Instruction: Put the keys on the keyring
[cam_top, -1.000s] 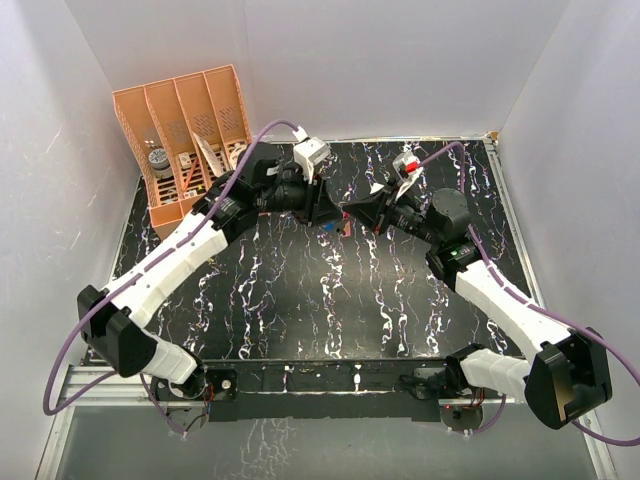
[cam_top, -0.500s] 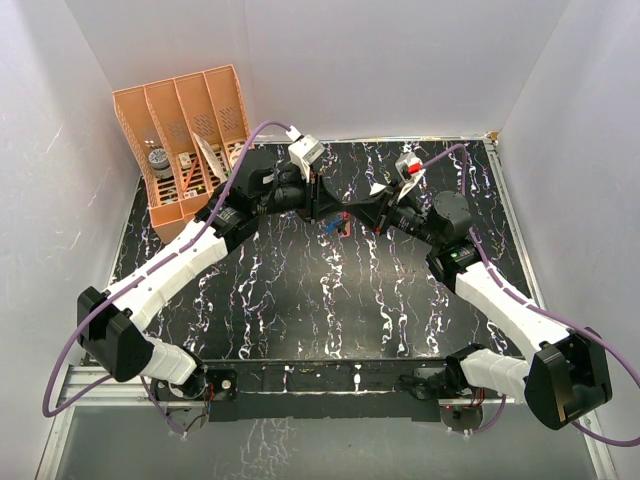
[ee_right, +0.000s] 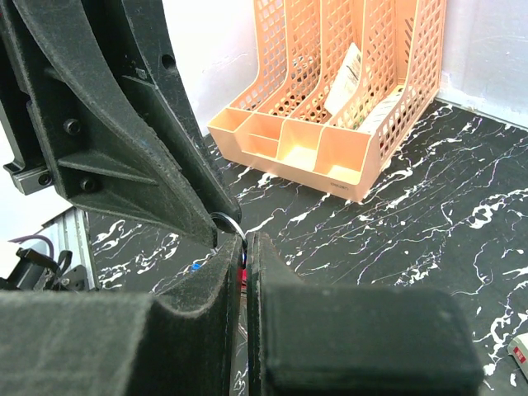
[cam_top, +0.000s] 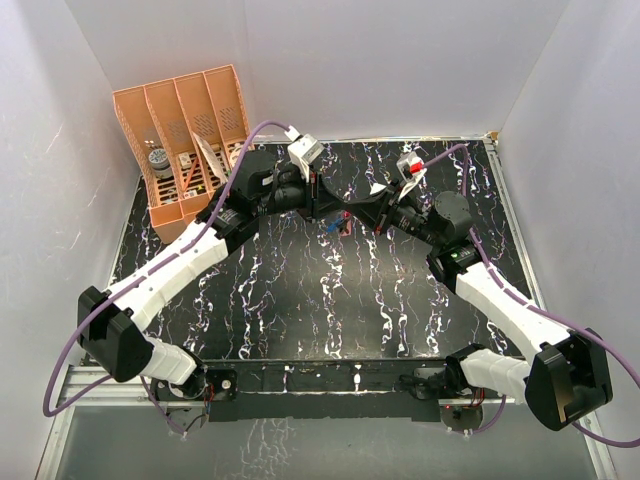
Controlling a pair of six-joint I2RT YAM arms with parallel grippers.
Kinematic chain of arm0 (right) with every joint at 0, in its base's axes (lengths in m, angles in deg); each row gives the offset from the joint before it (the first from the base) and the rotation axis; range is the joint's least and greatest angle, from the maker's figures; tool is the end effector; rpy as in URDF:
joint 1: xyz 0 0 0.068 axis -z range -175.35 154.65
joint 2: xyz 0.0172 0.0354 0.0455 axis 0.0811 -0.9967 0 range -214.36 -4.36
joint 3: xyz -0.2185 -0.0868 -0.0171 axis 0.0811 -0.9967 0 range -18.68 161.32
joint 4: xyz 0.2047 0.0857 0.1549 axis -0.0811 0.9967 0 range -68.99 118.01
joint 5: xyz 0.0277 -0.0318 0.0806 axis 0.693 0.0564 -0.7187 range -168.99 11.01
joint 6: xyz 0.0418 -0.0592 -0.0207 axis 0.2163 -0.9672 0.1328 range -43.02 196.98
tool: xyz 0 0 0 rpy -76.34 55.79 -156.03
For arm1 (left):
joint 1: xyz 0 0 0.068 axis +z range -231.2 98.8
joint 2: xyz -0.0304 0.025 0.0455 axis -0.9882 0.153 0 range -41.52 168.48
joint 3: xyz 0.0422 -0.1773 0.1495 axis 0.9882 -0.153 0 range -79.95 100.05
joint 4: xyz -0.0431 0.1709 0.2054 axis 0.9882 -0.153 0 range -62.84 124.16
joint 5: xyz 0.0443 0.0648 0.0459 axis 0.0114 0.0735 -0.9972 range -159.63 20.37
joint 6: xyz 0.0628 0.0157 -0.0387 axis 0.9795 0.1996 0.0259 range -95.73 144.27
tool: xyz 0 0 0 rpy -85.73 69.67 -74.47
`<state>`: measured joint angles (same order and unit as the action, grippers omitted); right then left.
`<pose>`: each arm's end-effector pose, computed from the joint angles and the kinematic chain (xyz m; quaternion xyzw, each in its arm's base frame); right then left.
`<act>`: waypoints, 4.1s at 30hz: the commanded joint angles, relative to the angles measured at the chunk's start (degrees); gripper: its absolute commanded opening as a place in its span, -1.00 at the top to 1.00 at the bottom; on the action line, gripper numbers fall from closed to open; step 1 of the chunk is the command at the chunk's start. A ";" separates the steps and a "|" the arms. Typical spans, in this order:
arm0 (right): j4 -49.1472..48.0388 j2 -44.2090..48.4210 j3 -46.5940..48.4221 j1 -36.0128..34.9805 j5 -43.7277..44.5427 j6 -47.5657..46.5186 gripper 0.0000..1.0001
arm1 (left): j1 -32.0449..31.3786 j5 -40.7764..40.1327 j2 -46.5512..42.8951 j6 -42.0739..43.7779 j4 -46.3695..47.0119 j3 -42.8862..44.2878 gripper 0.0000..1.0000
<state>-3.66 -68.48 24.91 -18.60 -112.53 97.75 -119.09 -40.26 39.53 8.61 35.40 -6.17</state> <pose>0.2691 0.1538 0.2924 -0.2253 0.6474 0.4450 0.5763 0.2761 -0.2545 0.3499 0.3049 0.6729 -0.4597 0.4928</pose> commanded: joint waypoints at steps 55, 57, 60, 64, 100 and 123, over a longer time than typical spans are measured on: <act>0.76 0.21 2.16 -1.86 3.87 -0.40 -0.97 | -0.43 1.86 12.12 7.60 -32.75 27.96 1.00; 0.70 -0.84 2.73 -2.53 4.30 -0.33 -0.96 | -0.44 2.03 12.19 7.53 -32.59 27.91 1.00; 1.11 -2.63 3.26 -3.32 5.80 -0.41 -0.96 | -0.43 2.40 12.16 7.41 -32.56 28.05 1.00; 3.22 -4.15 3.41 -3.47 8.70 -1.18 -0.96 | -0.43 2.36 11.70 7.56 -33.32 28.48 1.00; 9.27 0.84 2.49 0.49 18.53 -7.25 -0.96 | -0.43 4.92 7.85 7.93 -38.39 23.91 1.00; 14.67 7.33 3.86 0.51 29.40 -7.60 -0.96 | -0.43 0.84 18.14 13.43 -56.54 41.29 1.00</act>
<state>10.55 -63.73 25.72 -18.44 -90.63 90.63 -119.30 -38.25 55.73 19.69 -12.38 28.80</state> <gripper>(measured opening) 0.982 0.011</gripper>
